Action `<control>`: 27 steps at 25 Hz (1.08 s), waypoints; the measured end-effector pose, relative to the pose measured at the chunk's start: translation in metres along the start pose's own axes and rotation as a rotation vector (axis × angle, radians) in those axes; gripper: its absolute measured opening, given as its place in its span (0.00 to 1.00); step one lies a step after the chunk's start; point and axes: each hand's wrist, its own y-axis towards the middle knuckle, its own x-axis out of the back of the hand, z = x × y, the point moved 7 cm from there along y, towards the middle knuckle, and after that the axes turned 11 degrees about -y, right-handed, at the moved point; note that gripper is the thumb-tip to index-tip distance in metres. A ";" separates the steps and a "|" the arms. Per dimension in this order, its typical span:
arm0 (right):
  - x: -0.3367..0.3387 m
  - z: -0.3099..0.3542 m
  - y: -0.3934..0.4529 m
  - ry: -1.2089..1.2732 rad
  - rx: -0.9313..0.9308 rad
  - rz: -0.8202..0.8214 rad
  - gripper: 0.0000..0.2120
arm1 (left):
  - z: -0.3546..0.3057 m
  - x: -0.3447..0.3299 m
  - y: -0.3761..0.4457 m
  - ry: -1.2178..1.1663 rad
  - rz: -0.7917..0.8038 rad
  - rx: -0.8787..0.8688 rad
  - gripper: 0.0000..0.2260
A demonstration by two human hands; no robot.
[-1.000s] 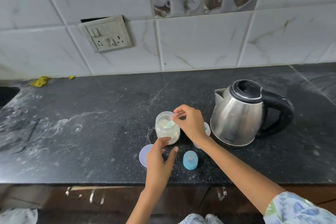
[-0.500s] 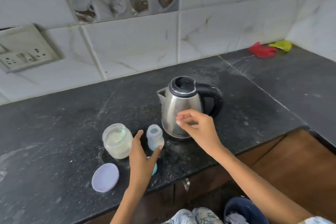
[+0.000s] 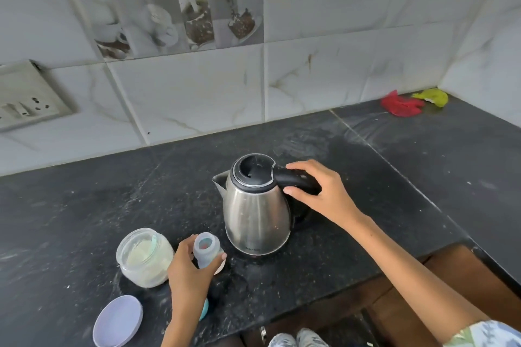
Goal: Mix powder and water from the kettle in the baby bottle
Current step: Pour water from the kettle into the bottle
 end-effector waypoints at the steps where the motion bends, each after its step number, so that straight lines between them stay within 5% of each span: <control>1: -0.006 -0.006 0.003 0.061 -0.037 0.081 0.21 | -0.002 -0.001 0.000 -0.013 -0.015 0.004 0.22; 3: -0.015 -0.013 0.007 0.199 -0.090 0.183 0.21 | -0.002 -0.002 -0.001 -0.031 -0.039 0.015 0.22; 9: -0.012 -0.005 0.026 0.395 -0.055 0.089 0.22 | -0.002 -0.002 0.003 -0.016 -0.062 0.034 0.23; 17: -0.003 0.055 0.073 0.156 0.195 0.353 0.20 | -0.006 -0.008 0.013 0.048 -0.029 0.032 0.23; 27: -0.013 0.089 0.091 -0.033 0.267 0.536 0.19 | -0.006 -0.008 0.015 0.069 0.033 0.026 0.19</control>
